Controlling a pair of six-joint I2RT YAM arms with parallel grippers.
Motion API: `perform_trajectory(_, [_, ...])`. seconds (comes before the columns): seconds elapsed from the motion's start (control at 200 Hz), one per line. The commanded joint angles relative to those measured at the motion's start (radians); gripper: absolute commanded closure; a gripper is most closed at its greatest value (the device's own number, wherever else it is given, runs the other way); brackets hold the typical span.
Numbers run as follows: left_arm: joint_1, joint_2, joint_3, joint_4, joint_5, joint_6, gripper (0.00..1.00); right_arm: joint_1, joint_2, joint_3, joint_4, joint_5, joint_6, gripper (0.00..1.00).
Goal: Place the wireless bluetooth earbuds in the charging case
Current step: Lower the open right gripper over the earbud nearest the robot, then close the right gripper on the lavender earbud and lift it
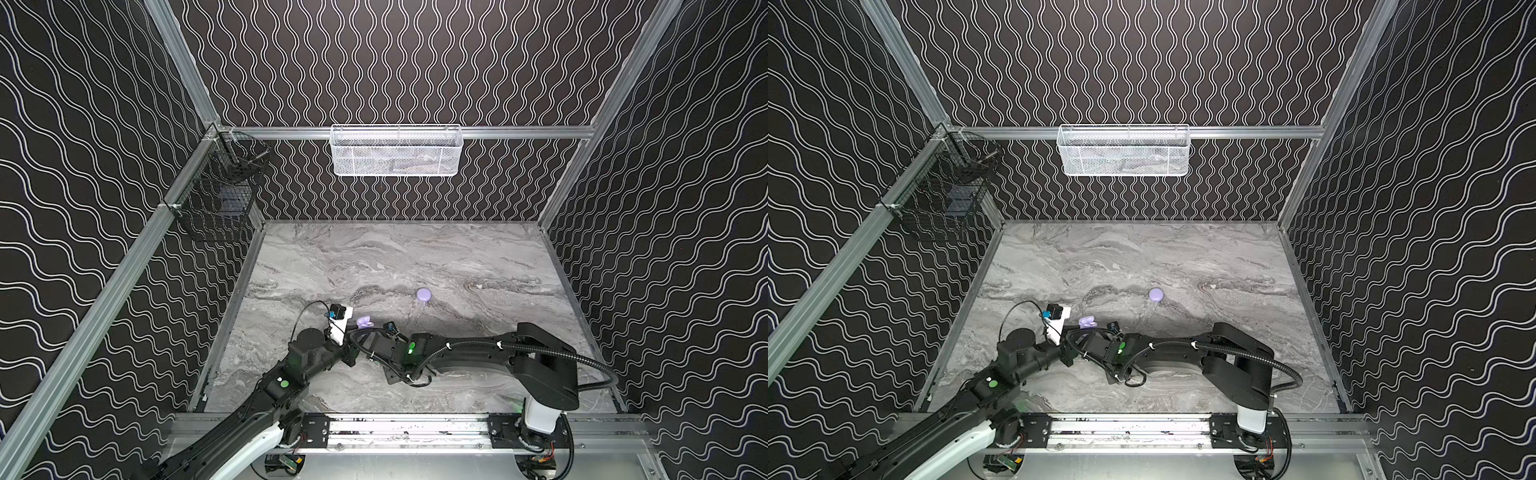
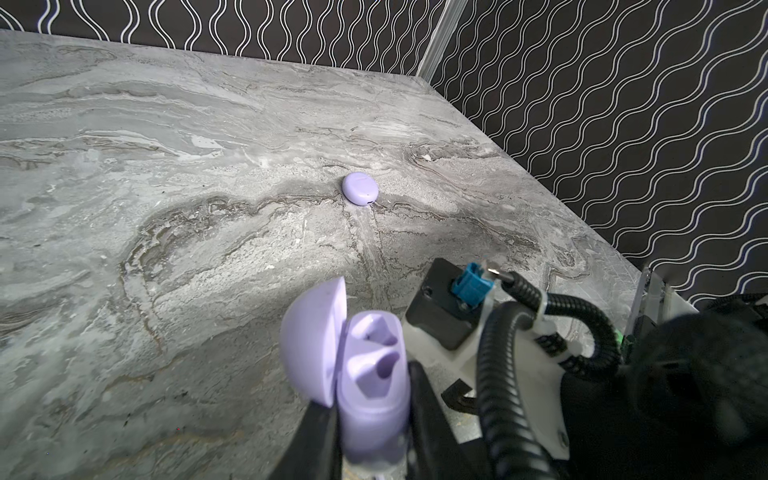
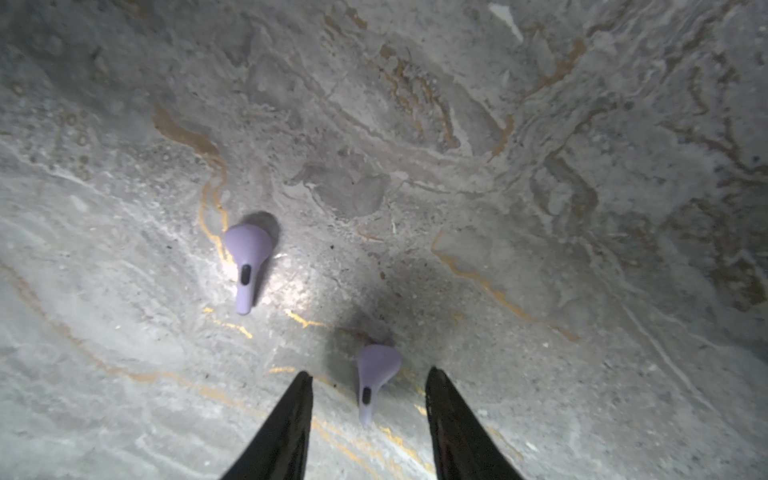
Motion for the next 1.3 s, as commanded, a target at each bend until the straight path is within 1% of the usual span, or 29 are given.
perform_trajectory(0.0, [0.003, 0.004, 0.0, 0.019, -0.009, -0.002, 0.85, -0.005, 0.009, 0.011, -0.028, 0.015, -0.01, 0.54])
perform_trajectory(0.15, [0.004, -0.001, 0.0, 0.018, -0.009, -0.003, 0.85, -0.013, 0.021, 0.016, -0.021, 0.007, -0.02, 0.61])
perform_trajectory(0.536, [0.006, 0.0, -0.001, 0.018, -0.009, -0.005, 0.85, -0.02, 0.047, 0.034, -0.021, -0.01, -0.038, 0.7])
perform_trajectory(0.991, [0.007, -0.004, -0.001, 0.014, -0.011, -0.006, 0.85, -0.022, 0.054, 0.022, -0.012, -0.02, -0.04, 0.73])
perform_trajectory(1.296, [0.007, -0.002, -0.001, 0.016, -0.01, -0.006, 0.85, -0.022, 0.046, 0.005, -0.004, -0.022, -0.036, 0.77])
